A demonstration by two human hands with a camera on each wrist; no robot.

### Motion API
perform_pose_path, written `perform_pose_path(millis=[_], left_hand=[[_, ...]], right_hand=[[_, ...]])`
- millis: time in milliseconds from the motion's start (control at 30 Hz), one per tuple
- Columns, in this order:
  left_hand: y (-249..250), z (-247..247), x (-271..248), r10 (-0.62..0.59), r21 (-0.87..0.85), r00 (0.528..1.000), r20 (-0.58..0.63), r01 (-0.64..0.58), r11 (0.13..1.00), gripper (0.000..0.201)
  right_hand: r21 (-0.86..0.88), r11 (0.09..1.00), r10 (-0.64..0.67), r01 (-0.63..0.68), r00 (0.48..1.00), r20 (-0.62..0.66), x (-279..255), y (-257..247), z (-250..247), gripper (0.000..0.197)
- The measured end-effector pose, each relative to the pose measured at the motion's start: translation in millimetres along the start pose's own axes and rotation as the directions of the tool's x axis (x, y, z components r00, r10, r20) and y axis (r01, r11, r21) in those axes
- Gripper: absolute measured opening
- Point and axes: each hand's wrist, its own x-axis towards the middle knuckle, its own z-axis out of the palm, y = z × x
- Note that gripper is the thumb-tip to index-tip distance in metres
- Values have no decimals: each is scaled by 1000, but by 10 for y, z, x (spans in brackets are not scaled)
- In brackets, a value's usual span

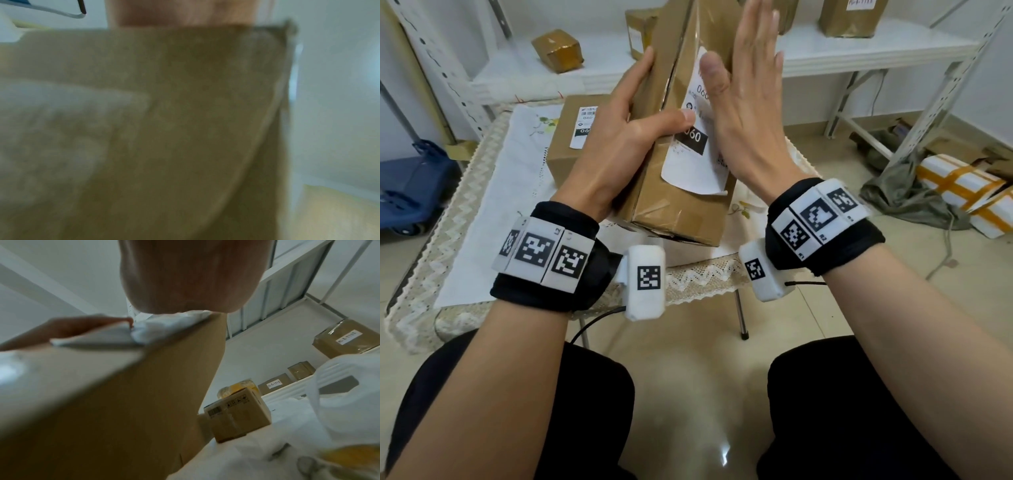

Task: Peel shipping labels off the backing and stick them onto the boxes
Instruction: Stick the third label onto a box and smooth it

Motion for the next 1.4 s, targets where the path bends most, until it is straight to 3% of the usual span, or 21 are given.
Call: perform_pose_path(millis=[100,467,667,833,933,1167,1400], left_hand=[[-10,-16,-2,-6,-48,1000,2,6,999,87],[-45,-26,-7,-24,-81,998,55,28,996,88],[-62,16,-9,-54,-91,998,43,57,994,81],[-44,-28,0,-56,-123,997,52,62,990,77],[-24,-71,7,-40,-145,999,36,45,988,76],[-59,-36,27,-16,-148,1000,-7,15,989,85],[-76,-94,41,-16,-146,1000,-20,13,989,86]], right_hand=[[-53,998,-27,26,1000,-9,-48,6,56,98],[-93,993,73,-76,997,-35,86,144,-14,95],[-58,993,103,-105,994,-41,109,240,-50,106],[71,973,227,-221,971,-81,133,368,-141,101],[87,983,170,-164,982,-77,115,291,-171,100],[-52,998,-26,28,999,24,-69,17,85,96],[-17,1000,11,-11,999,38,-5,54,136,96]])
